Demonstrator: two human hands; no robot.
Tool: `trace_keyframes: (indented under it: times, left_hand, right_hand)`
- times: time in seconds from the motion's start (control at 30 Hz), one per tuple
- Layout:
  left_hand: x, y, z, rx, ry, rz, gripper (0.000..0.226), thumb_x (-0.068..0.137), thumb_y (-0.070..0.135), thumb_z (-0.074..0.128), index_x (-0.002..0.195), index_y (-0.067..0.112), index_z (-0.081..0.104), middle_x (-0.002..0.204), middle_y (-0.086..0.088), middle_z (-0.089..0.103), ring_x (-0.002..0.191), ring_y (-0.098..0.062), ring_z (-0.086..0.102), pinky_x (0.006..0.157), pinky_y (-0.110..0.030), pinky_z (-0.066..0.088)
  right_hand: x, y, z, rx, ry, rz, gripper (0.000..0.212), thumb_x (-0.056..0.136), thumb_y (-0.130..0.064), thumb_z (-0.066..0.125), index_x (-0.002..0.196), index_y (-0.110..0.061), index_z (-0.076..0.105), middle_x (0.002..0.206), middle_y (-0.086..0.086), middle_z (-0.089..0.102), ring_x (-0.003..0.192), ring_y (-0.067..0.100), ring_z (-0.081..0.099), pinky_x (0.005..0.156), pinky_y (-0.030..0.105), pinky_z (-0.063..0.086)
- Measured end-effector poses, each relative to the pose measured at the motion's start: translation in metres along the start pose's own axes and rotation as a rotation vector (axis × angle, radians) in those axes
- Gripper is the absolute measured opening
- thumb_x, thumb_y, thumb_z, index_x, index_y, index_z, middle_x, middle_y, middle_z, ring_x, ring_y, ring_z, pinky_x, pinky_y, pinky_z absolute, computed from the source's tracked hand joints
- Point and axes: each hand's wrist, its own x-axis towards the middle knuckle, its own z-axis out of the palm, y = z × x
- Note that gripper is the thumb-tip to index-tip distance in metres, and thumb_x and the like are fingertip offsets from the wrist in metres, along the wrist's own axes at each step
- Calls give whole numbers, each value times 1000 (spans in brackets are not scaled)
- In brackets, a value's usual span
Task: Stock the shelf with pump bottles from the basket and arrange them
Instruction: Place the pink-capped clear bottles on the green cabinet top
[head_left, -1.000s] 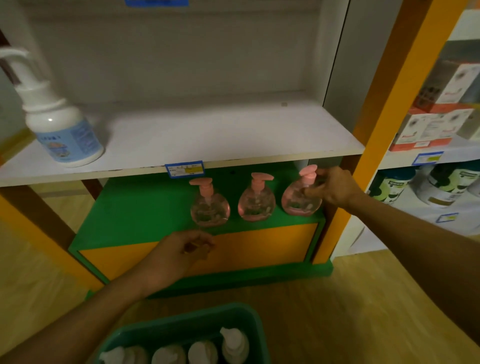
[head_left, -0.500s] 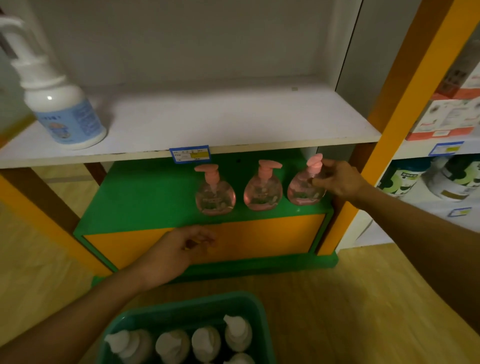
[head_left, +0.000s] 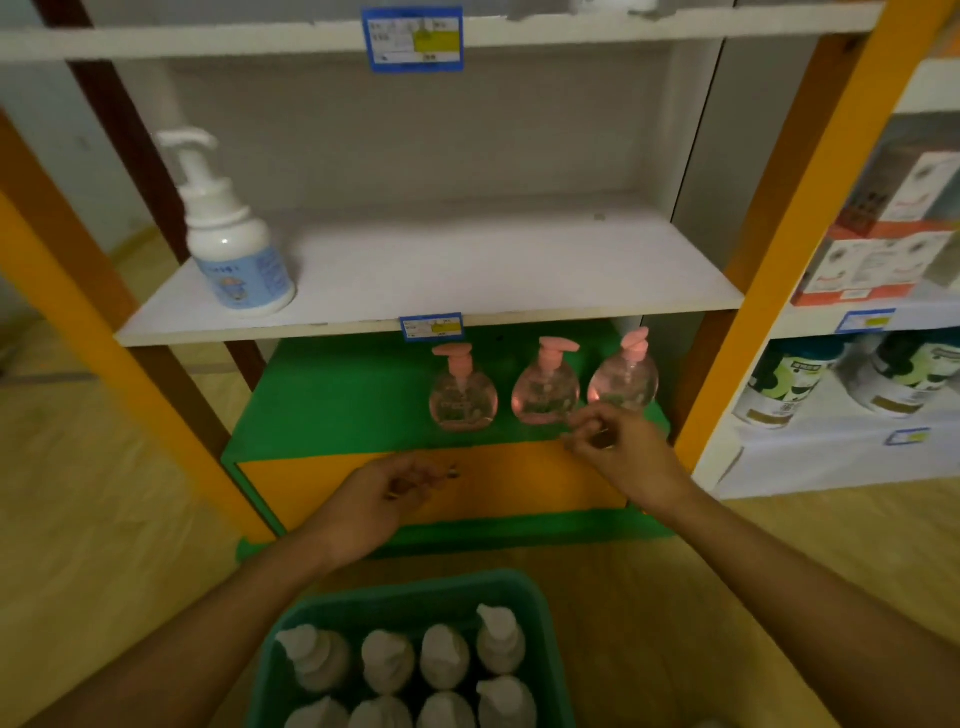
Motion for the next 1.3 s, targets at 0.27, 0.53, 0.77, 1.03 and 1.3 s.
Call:
trace_keyframes:
  times: [0.27,0.53,0.77,1.03,1.3]
  left_hand:
    - [-70,-63,10,101,-110,-99,27,90,4,56,100,30,57,99,17,61,90,10,59,83,-9,45]
    - [-145,-147,17,286,-355,-288,22,92,29,54,113,34,57,103,23,57,94,4,58,81,-13,51]
    - [-201,-205,23,416,-502,-392,44,88,35,57,130,33,48,135,11,49,119,-5,48,90,-2,34]
    - [-200,-227,47,663,-430,-295,41,89,43,50,128,32,48,131,-1,53,114,-21,55,92,-34,48]
    - [-203,-215,45,679,-348,-214,30,90,44,47,116,34,59,117,5,57,104,-17,57,79,-29,45]
  right_hand:
    - [-60,-7,115,52,-290,85,32,84,-20,69,114,-12,64,103,2,68,91,13,62,84,25,52]
    - [-141,5,203,-3,-569,114,21,88,-23,62,108,-17,64,105,1,69,90,10,63,86,28,54]
    - [-192,12,259,-69,-811,249,16,88,-38,57,84,-24,61,77,-9,60,73,8,57,77,27,51]
    - [-213,22,310,-353,-720,261,57,77,-53,65,126,-30,50,126,-2,54,114,22,55,95,35,47]
    - [-218,21,296,-337,-641,131,84,69,-75,5,114,-31,61,114,-4,63,103,16,59,85,29,48]
